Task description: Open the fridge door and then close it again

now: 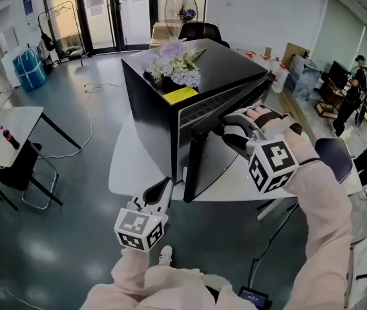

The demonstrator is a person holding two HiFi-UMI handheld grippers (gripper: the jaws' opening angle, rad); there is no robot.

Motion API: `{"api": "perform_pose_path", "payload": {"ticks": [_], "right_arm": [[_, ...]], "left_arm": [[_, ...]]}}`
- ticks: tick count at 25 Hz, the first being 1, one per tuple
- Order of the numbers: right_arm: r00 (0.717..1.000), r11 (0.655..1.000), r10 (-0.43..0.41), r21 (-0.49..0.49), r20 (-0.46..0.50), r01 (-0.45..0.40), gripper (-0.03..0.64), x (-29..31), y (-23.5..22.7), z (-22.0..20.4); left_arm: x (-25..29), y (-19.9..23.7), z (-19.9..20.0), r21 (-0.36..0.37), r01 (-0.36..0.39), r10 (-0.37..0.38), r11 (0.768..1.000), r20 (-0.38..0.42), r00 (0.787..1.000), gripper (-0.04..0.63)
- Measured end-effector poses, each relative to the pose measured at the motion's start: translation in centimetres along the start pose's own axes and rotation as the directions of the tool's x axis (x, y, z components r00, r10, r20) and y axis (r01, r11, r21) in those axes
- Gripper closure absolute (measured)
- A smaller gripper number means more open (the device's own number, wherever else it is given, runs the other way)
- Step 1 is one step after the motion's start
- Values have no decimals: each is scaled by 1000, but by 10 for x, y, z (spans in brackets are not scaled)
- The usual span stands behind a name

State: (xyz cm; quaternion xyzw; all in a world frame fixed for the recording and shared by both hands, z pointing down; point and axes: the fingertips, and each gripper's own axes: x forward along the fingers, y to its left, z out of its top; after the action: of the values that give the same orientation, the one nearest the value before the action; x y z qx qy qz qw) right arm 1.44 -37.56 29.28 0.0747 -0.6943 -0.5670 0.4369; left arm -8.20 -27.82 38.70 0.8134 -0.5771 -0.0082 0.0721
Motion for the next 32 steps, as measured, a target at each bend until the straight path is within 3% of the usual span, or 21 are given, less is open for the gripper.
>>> {"api": "perform_pose_path", "payload": {"ticks": [19,32], "right_arm": [[1000,999,-26,44,-17,27,449,44,-28,7],[998,996,-62,66,5,61,433,52,-32,8]], "left_arm": [[43,44,9,9,86,-86,996,-8,996,584],[55,45,-5,-5,158,-158,987,-39,987,584]]}}
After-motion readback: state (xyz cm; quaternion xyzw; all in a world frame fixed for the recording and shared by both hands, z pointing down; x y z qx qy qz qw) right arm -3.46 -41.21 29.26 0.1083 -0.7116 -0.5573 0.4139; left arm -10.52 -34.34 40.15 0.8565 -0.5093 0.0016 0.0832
